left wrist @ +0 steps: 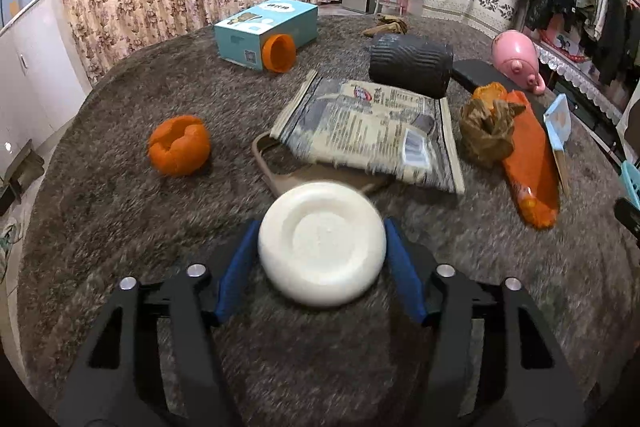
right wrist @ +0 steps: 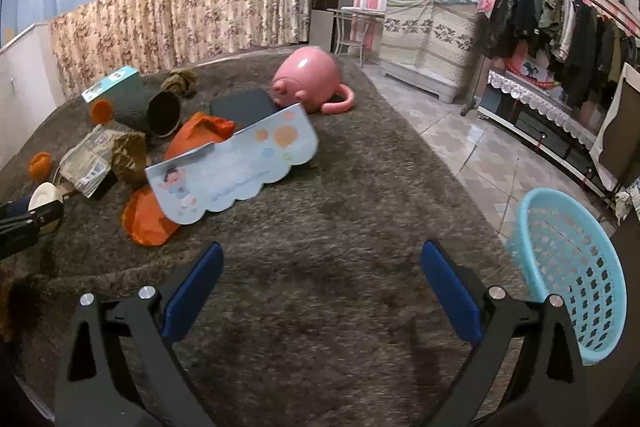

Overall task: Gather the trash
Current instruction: 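Move the left tool back to the rug and grasp the white round lid, then grasp the blue-white card with the right tool while the left tool holds the lid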

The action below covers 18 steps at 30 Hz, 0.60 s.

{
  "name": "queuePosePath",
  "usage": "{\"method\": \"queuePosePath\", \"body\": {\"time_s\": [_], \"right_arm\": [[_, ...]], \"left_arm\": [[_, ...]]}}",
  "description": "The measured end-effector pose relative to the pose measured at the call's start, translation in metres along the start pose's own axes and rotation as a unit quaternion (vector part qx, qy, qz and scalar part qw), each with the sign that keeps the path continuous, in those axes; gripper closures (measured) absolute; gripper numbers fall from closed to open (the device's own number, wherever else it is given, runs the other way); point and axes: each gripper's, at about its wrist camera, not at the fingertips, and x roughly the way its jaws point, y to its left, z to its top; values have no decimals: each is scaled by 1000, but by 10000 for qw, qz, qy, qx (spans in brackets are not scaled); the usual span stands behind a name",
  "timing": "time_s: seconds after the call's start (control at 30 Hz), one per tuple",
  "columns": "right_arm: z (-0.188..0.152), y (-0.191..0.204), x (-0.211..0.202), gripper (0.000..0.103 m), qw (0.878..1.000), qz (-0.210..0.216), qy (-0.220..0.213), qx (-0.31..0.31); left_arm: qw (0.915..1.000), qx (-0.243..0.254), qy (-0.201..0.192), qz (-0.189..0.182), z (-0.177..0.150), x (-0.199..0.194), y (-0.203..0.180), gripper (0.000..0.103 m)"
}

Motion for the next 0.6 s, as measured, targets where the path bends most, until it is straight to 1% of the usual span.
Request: {"method": "queuePosePath", "body": {"time_s": [0.03,0.1,0.17,0.2,0.23,0.3,0.43,0.6], "right_arm": [[1,5,1,6,10000,32,-2,-18],[3,13,4,6,9999,115,2,-9],[5,22,8,6,9998,202,38,33],[6,27,12,6,9996,252,81,72],[7,32,15,6,9994,300,117,112],[10,42,21,6,9989,392,183,195],[16,59,31,6,9989,372,231,163],[28,77,44,7,9996,127,244,65]], "left_arm": [[10000,-1,-7,1,-2,-1,2,32],[10000,-13,-18,-2,-6,-2,5,31],[9999,-53,8,-86,-7,0,7,32],[9999,-76,-3,-123,-7,1,8,34],[9999,-79,-31,-146,-6,1,8,41],[9998,-84,-84,-187,-6,1,7,42],[9996,-134,-186,-179,-8,1,8,42],[9994,-175,-209,-215,-7,2,9,42]]}}
